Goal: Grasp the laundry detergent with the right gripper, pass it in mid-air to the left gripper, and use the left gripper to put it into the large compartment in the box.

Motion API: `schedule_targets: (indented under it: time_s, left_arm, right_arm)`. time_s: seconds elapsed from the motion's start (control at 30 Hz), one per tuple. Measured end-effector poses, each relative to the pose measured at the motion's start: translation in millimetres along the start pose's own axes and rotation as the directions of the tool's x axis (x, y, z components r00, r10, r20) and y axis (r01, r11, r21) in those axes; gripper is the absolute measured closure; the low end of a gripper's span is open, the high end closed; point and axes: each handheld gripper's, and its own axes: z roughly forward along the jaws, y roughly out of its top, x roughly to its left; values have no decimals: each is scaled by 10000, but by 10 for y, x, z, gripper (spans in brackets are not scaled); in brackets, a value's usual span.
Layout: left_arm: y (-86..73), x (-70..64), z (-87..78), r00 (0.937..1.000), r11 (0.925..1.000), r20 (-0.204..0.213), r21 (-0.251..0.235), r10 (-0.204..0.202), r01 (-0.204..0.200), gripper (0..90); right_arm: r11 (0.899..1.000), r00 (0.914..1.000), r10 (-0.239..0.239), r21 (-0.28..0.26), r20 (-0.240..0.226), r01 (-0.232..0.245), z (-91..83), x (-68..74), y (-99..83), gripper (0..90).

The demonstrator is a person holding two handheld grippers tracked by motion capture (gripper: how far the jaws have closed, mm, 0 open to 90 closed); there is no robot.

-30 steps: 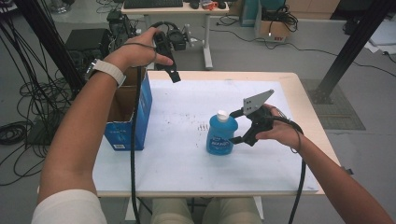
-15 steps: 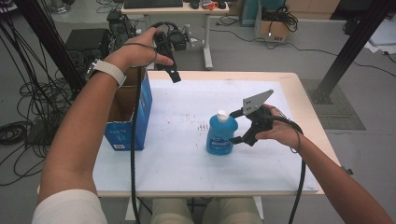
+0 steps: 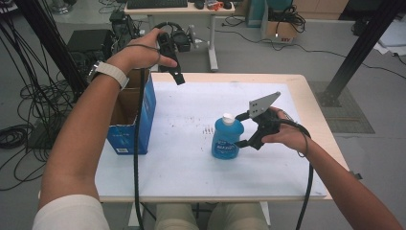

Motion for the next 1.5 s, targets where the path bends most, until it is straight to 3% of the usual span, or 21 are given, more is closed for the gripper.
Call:
schedule_targets:
  time_s: [0.03,0.07,0.17,0.33,0.37,0.47,0.5,0.7,0.77,0.8,0.9,1.5]
  left_arm:
    - [1,0,3,10000,10000,30,12,12,-12,113]
    - [1,0,3,10000,10000,30,12,12,-12,113]
    - [3,-2,5,10000,10000,27,-12,-10,10,113]
    - [3,3,10,10000,10000,69,19,-24,24,113]
    - [2,4,10,10000,10000,38,-2,4,-4,113]
    - [2,3,10,10000,10000,43,40,-19,19,113]
    - [0,3,15,10000,10000,50,-12,-23,23,113]
    - [-19,1,47,9998,10000,155,-21,-78,78,113]
    - [-22,5,43,9999,10000,124,11,-45,45,113]
    - [-23,3,42,9999,10000,131,19,-77,77,113]
    - [-22,5,42,9999,10000,143,23,-78,78,113]
    - [-17,10,55,9999,10000,109,13,-53,53,113]
  right_arm:
    - [9998,9999,-158,-82,21,158,5,-13,1,53]
    - [10000,10000,-5,-17,-4,5,0,0,1,53]
    - [9989,9991,-412,-242,-35,411,18,-27,3,53]
    - [9993,9995,-322,-198,-37,322,16,-22,1,53]
    - [10000,10000,36,-21,-32,-36,-1,1,0,54]
    - [10000,10000,-48,-57,-19,48,2,-6,0,54]
    - [9990,9993,-364,-256,-51,363,18,-27,3,53]
    - [9998,9999,-119,-132,-19,119,17,-15,5,54]
    - [9998,9999,-150,-129,-3,150,20,-18,7,54]
    - [9988,9992,-400,-288,-50,399,32,-36,9,54]
    - [9998,9999,-121,-133,-3,121,24,-20,9,54]
    - [9994,9997,-256,-224,-29,256,61,-39,14,54]
